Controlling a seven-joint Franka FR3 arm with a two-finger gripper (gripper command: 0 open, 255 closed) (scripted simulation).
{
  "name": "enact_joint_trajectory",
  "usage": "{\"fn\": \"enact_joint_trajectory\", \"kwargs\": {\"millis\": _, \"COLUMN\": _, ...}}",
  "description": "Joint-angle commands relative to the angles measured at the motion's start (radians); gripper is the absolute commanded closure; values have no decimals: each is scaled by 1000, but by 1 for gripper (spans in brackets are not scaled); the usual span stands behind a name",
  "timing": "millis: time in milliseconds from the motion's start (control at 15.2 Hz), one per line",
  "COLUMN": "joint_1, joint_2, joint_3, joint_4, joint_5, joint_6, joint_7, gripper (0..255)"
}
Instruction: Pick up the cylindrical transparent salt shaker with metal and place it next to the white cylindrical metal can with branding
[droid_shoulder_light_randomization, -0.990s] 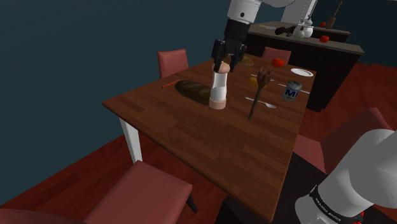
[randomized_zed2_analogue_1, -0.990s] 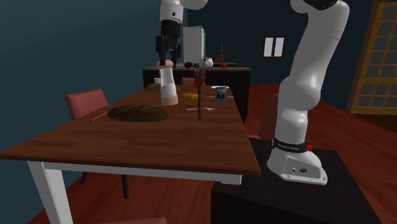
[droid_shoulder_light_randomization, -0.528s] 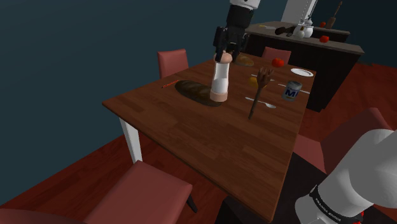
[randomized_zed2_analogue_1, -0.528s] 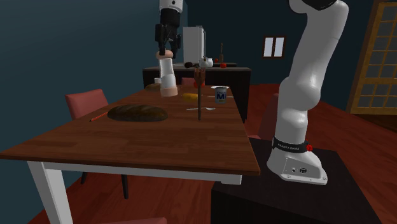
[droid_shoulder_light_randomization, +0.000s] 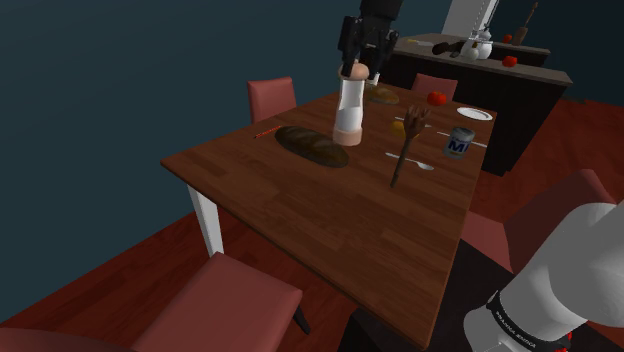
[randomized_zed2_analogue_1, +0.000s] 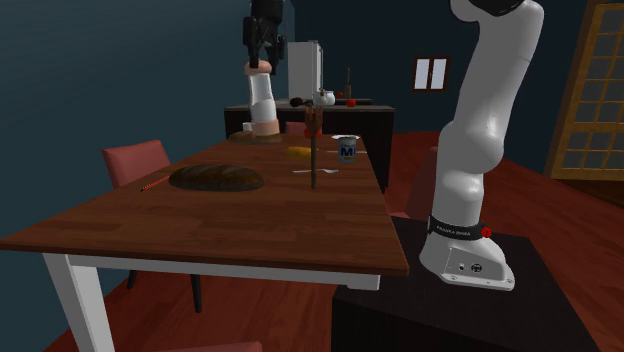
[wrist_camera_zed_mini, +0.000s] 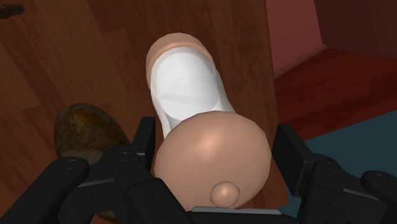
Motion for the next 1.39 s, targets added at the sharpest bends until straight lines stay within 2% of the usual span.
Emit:
{"fn": "enact_joint_trajectory", "kwargs": {"millis": 0, "joint_1": 0, "joint_2": 10, "joint_3": -1, "joint_4": 36, "joint_5": 0, "joint_6": -26, "joint_7": 3, "gripper": 255}}
{"fn": "enact_joint_trajectory", "kwargs": {"millis": 198, "joint_1": 0, "joint_2": 24, "joint_3": -1, "joint_4": 87, "joint_5": -1, "joint_6": -63, "joint_7": 9, "gripper": 255}}
{"fn": "enact_joint_trajectory", "kwargs": {"millis": 726, "joint_1": -78, "joint_2": -14, "joint_3": -122, "joint_4": 20, "joint_5": -16, "joint_6": -65, "joint_7": -190, "gripper": 255}}
{"fn": "enact_joint_trajectory", "kwargs": {"millis": 1320, "joint_1": -164, "joint_2": 27, "joint_3": -261, "joint_4": 38, "joint_5": -35, "joint_6": -75, "joint_7": -416, "gripper": 255}}
